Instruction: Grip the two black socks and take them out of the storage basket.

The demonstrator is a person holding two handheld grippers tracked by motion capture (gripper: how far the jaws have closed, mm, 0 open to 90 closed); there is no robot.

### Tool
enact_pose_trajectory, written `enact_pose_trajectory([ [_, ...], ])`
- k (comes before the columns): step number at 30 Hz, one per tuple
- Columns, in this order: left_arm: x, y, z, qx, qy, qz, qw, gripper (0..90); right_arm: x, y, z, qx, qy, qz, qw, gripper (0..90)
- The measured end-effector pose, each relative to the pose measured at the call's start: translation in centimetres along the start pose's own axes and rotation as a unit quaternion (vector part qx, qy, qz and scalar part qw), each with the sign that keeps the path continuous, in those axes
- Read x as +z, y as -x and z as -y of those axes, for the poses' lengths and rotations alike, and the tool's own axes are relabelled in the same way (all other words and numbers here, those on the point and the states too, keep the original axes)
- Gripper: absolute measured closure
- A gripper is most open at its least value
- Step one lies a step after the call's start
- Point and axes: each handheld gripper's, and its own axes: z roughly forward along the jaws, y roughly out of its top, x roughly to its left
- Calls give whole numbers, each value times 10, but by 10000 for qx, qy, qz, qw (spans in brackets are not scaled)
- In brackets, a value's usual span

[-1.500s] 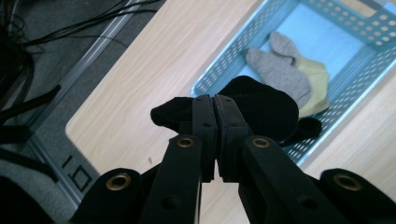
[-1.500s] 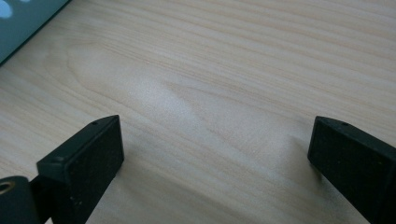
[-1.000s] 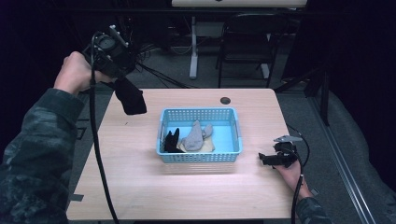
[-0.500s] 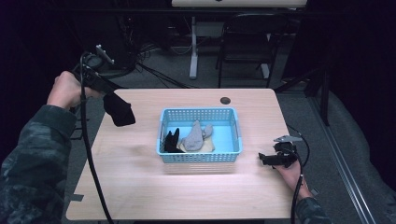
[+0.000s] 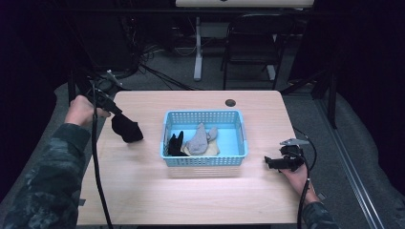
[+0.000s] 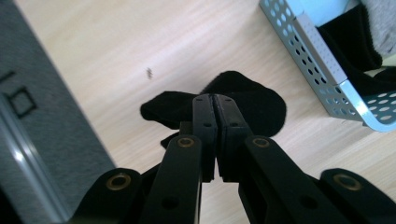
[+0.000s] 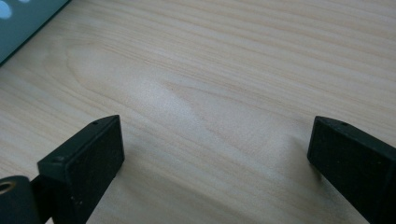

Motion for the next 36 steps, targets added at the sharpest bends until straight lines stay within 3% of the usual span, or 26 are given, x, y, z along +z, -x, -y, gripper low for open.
enact_pose_trajectory([
  [8,46,-6,13,-258,-96,244,9993,879,0,0,0,5,21,-9,10000,31],
  [16,79,-11,25,-532,-113,453,9975,864,0,0,0,7,22,-8,10000,31],
  [17,79,-11,25,-532,-113,453,9975,835,0,0,0,9,18,-8,10000,31],
  [19,84,-12,28,-675,-194,495,9963,648,0,0,0,5,24,-6,10000,31],
  [22,80,-12,30,-736,-166,425,9962,405,0,0,0,11,23,-7,10000,31],
  [23,73,-12,31,-764,-32,434,9961,334,0,0,0,9,28,-7,10000,31],
  [26,65,-9,32,-740,51,399,9964,218,0,0,0,9,30,-7,10000,31],
  [27,56,-6,31,-667,188,384,9969,196,0,0,0,10,24,-8,10000,31],
  [34,36,12,20,-404,418,435,9974,141,0,0,0,5,22,-7,10000,31],
  [36,28,28,11,-146,482,436,9978,135,0,0,0,5,24,-5,10000,31],
])
